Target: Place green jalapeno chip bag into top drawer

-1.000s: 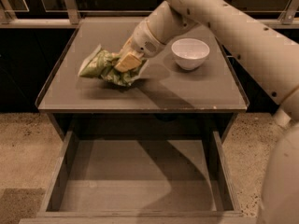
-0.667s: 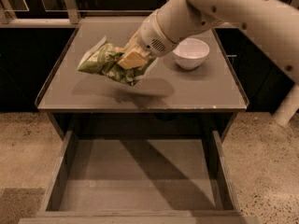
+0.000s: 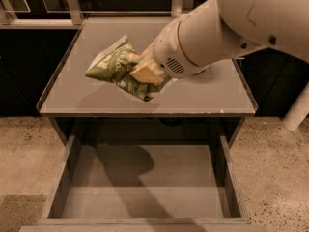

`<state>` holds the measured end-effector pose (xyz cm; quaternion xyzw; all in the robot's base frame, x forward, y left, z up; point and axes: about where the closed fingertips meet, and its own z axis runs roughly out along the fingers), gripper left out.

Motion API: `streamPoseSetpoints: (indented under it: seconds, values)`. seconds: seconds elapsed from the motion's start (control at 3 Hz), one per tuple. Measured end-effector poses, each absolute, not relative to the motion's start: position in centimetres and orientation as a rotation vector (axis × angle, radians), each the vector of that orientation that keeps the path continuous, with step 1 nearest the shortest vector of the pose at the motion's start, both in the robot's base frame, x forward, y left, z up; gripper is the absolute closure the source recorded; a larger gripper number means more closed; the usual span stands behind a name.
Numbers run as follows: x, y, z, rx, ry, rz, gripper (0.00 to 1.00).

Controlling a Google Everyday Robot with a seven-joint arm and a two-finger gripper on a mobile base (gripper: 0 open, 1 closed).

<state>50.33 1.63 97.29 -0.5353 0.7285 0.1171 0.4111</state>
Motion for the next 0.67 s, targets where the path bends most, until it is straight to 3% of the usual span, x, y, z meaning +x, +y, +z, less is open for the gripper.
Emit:
streamPoseSetpoints:
  seconds: [0.67]
  values:
    - [49.6,0.7,96.0,-1.347,1.835,0.32,1.0]
